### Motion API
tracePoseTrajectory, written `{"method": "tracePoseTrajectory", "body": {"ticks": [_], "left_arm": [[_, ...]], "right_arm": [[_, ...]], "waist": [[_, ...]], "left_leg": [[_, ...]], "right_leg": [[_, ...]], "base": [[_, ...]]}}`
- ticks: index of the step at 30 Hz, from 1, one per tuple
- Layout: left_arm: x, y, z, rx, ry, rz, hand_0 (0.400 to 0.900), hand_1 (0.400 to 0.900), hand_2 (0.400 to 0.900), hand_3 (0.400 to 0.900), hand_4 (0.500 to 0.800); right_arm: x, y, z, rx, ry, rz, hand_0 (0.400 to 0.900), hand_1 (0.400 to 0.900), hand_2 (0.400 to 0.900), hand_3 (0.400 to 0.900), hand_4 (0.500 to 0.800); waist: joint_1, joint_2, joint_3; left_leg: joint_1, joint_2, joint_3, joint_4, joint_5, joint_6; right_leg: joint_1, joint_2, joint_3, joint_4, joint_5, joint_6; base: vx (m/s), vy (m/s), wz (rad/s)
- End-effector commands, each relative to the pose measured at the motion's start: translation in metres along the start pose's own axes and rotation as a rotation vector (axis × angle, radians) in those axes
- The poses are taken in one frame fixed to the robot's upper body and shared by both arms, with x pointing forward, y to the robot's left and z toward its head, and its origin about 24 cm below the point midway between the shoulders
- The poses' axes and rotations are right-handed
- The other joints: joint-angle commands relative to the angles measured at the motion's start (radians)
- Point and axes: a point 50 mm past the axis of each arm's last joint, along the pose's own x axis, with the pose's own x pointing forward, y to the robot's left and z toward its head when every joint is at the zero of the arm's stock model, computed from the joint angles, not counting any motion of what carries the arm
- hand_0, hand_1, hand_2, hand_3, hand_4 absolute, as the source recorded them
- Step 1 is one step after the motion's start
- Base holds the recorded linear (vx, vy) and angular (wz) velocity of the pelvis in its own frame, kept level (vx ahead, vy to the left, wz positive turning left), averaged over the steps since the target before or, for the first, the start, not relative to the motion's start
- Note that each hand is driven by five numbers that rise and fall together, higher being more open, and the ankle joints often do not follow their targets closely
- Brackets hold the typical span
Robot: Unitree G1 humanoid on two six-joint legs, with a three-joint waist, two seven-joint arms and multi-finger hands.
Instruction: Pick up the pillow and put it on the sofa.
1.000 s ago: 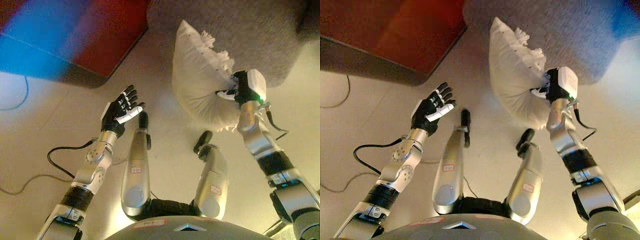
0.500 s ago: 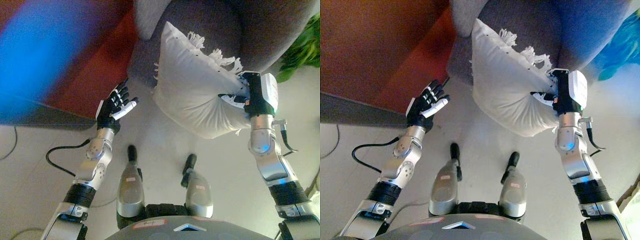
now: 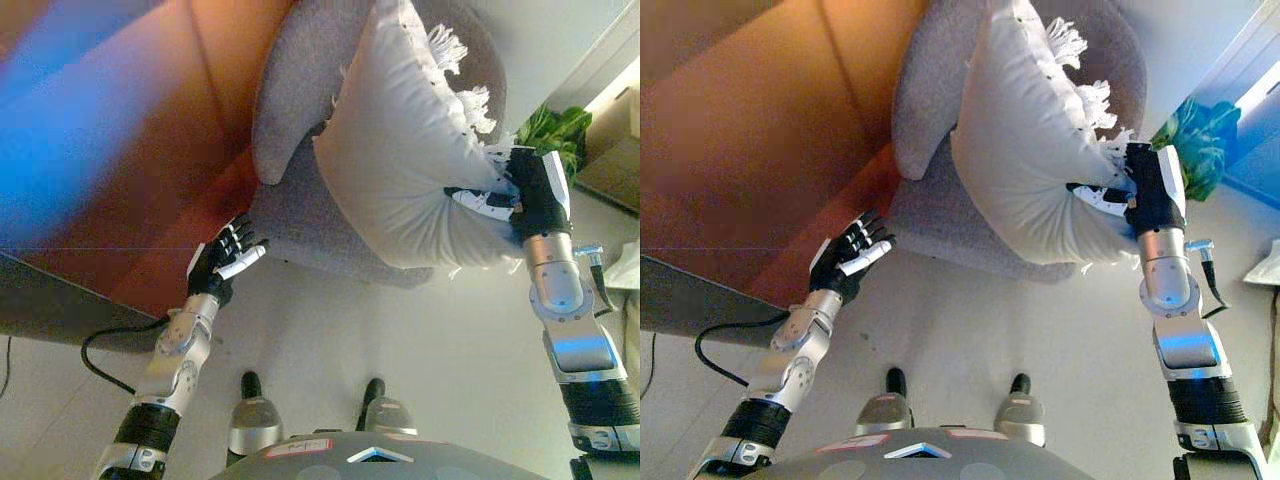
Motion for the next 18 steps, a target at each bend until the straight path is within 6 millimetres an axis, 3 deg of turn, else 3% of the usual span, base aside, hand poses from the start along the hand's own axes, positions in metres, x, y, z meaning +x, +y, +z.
{"method": "tracePoseTrajectory", "body": {"ticks": [1,5,9,18], "left_arm": [[0.002,-0.002,0.024,0.036,-0.113,-0.088,0.9,0.9,0.9,0.9,0.8],[-0.002,-0.002,0.029,0.061,-0.09,-0.15,0.9,0.9,0.9,0.9,0.8],[-0.005,-0.005,0.035,0.08,-0.077,-0.208,0.9,0.9,0.9,0.9,0.8],[-0.008,-0.003,0.044,0.121,-0.067,-0.268,0.9,0.9,0.9,0.9,0.8]], "right_arm": [[0.035,-0.059,0.058,-0.01,-0.29,-0.2,0.4,0.4,0.4,0.4,0.5],[0.063,-0.065,0.061,-0.093,-0.233,-0.218,0.4,0.4,0.4,0.4,0.5],[0.086,-0.083,0.063,-0.121,-0.162,-0.255,0.4,0.4,0.4,0.4,0.5],[0.112,-0.11,0.051,-0.197,0.043,-0.255,0.4,0.4,0.4,0.4,0.5]], "waist": [[0.071,-0.01,-0.121],[0.127,-0.025,-0.116],[0.177,-0.028,-0.105],[0.249,-0.017,-0.068]], "left_leg": [[0.026,-0.008,0.001,-0.007,-0.071,0.072],[0.02,0.006,-0.034,-0.009,-0.059,0.055],[0.013,0.018,-0.066,-0.012,-0.046,0.041],[-0.008,0.036,-0.123,-0.017,-0.026,0.019]], "right_leg": [[-0.022,-0.059,-0.03,-0.025,0.177,0.041],[0.015,-0.043,-0.077,-0.044,0.143,0.026],[0.042,-0.03,-0.118,-0.06,0.119,0.018],[0.068,-0.02,-0.167,-0.074,0.107,0.025]], "base": [[0.15,-0.108,0.22],[0.15,-0.119,0.23],[0.12,-0.095,0.19],[0.09,-0.086,0.14]]}}
